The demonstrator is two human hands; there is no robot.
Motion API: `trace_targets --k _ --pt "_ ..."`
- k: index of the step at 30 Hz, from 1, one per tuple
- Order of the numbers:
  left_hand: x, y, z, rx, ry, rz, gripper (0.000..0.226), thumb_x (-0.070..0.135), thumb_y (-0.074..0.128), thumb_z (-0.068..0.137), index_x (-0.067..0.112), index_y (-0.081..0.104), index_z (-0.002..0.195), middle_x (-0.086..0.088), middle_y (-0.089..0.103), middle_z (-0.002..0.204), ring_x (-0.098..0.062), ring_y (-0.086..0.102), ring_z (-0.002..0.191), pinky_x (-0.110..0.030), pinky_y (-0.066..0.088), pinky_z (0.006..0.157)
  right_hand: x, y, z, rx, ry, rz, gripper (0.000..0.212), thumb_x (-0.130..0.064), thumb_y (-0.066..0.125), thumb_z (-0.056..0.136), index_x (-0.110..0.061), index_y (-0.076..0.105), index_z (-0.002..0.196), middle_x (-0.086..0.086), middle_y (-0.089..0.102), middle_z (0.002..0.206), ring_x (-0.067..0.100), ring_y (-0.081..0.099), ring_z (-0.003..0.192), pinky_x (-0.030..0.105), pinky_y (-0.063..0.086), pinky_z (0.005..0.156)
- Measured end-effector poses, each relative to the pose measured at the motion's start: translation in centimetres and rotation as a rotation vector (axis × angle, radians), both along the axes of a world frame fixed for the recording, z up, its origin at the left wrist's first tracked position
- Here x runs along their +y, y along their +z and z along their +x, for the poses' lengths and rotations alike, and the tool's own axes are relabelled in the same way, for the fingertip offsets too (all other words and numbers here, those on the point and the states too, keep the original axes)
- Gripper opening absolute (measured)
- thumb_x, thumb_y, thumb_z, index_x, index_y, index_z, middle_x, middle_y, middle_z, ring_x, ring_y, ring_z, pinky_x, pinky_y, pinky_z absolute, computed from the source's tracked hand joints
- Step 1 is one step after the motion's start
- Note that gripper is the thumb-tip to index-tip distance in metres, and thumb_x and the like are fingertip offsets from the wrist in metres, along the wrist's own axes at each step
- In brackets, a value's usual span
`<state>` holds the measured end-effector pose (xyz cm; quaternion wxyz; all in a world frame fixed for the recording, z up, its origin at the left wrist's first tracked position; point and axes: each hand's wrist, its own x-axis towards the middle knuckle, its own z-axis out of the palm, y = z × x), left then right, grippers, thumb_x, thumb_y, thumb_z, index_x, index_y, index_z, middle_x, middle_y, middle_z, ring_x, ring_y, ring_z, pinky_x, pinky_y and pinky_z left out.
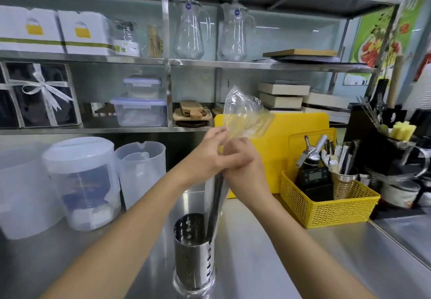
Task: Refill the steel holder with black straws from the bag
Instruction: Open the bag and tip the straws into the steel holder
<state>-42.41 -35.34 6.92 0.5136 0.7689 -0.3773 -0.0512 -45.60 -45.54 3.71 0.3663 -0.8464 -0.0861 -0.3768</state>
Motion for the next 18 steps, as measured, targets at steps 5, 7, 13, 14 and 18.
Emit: trace_targets --k 5,7,13,14,18 --pt "-1.1 -0.4 0.5 0.042 0.258 -0.425 0.026 0.031 0.059 0.077 0.013 0.066 0.095 -0.003 0.061 0.1 -0.019 0.059 0.097 -0.029 0.047 0.082 0.0 0.0 -1.0 -0.127 0.155 -0.192 0.021 -0.02 0.054 0.076 -0.003 0.061 0.086 0.009 0.06 0.092 0.021 0.054 0.085 0.037 0.047 0.073" --pt "-0.9 -0.2 0.9 0.166 0.297 -0.573 0.016 0.009 0.052 0.086 0.012 0.066 0.081 -0.005 0.066 0.088 -0.022 0.06 0.087 -0.03 0.049 0.076 -0.6 -0.2 -1.5 -0.142 0.327 -0.088 0.015 -0.016 0.059 0.08 -0.002 0.065 0.082 0.007 0.066 0.086 0.014 0.059 0.082 0.025 0.047 0.075" --pt "1.6 -0.4 1.6 0.39 0.087 -0.635 0.026 0.006 0.039 0.093 -0.004 0.062 0.099 -0.01 0.07 0.092 -0.021 0.067 0.077 -0.036 0.055 0.08 -3.8 0.2 -1.4 -0.274 0.215 0.783 0.015 -0.009 0.059 0.085 -0.014 0.059 0.071 -0.005 0.058 0.052 0.01 0.051 0.05 0.023 0.043 0.05" --pt "1.9 -0.6 1.8 0.431 0.037 -0.665 0.026 0.007 0.038 0.092 -0.002 0.063 0.094 -0.008 0.072 0.089 -0.021 0.068 0.077 -0.038 0.054 0.081 -4.3 0.4 -1.0 -0.223 0.19 0.89 0.014 -0.007 0.059 0.085 -0.013 0.059 0.073 -0.006 0.058 0.054 0.01 0.051 0.052 0.023 0.042 0.052" --pt "2.1 -1.3 1.8 0.55 -0.127 -0.703 0.031 0.01 0.037 0.09 -0.002 0.065 0.086 -0.011 0.073 0.088 -0.027 0.07 0.083 -0.046 0.051 0.086 -5.1 0.0 0.5 0.373 0.289 0.728 0.027 -0.025 0.07 0.072 -0.013 0.066 0.095 0.003 0.07 0.094 0.023 0.063 0.094 0.036 0.049 0.08"
